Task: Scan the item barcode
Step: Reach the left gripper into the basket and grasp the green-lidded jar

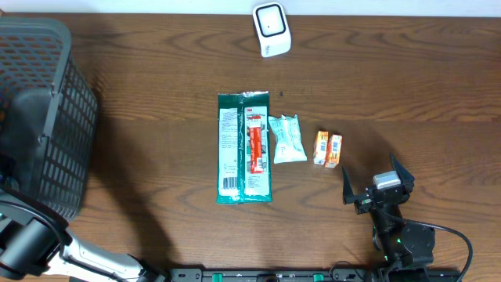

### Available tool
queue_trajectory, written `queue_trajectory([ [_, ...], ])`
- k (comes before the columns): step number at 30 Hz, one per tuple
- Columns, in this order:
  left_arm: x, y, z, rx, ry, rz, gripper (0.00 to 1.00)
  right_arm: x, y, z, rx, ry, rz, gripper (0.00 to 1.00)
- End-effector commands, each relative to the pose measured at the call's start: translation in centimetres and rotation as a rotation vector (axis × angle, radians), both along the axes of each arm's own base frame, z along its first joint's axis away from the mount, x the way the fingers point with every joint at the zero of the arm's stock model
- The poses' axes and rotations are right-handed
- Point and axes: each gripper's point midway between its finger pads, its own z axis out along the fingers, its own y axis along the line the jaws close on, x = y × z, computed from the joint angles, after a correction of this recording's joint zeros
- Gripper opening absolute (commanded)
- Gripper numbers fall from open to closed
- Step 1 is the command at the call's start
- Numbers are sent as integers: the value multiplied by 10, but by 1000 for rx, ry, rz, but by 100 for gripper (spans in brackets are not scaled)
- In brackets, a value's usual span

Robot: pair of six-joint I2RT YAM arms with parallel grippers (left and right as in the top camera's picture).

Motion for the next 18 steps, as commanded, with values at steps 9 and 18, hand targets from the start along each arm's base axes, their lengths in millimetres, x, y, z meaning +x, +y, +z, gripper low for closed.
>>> queue_trajectory([
  [9,-6,7,47,147,-10,-3,94,0,1,0,4,1,4,99],
  [18,-3,17,37,161,11,-37,95,0,1,-1,3,1,4,99],
])
